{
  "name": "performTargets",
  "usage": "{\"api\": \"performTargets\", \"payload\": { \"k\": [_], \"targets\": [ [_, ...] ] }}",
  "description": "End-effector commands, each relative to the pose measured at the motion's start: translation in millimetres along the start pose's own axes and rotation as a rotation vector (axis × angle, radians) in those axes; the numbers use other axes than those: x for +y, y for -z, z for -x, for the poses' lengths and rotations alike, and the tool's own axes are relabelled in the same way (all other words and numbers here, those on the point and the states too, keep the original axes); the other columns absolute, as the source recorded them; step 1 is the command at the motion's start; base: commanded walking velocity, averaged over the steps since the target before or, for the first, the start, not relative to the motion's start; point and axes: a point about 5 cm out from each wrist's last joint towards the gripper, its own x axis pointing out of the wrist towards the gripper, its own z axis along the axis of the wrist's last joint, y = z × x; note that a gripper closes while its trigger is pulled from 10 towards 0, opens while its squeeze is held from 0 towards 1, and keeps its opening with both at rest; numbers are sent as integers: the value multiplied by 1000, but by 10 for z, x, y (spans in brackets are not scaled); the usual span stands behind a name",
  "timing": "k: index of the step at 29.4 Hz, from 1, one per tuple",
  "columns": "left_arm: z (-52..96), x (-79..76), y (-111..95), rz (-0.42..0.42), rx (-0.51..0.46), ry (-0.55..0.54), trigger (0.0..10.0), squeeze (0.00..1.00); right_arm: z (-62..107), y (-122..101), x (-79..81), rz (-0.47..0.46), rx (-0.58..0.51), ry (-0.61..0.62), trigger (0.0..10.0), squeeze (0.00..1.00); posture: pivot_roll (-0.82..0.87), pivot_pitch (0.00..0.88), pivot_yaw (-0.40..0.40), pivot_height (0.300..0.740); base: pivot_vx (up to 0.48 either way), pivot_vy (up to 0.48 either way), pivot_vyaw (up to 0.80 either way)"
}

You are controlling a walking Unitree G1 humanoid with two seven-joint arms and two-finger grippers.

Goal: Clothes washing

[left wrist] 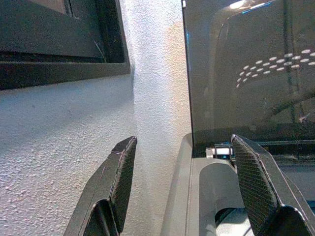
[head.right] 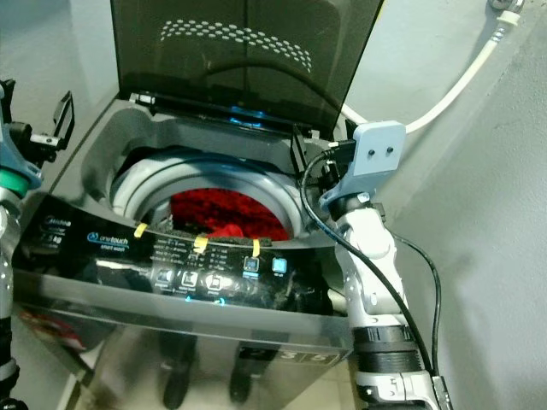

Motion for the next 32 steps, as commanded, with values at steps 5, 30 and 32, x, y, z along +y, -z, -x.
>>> {"api": "performTargets", "payload": {
  "k": [5, 30, 32],
  "targets": [
    [-24, -46, 12, 17, -10, -2, 10000, 0, 0, 15, 29, -32, 1, 22, 10000, 0, 100, 7, -70, 740, 0, 0, 0],
    [-66, -77, 72, 18, -18, -20, 10000, 0, -17, 14, 91, -41, 4, 16, 10000, 0, 96, 10, -71, 740, -296, 0, 0],
    [-68, -81, 71, 18, -19, -20, 10000, 0, -18, 11, 92, -36, 6, 12, 10000, 0, 87, 15, -68, 740, -347, 0, 0]
  ]
}}
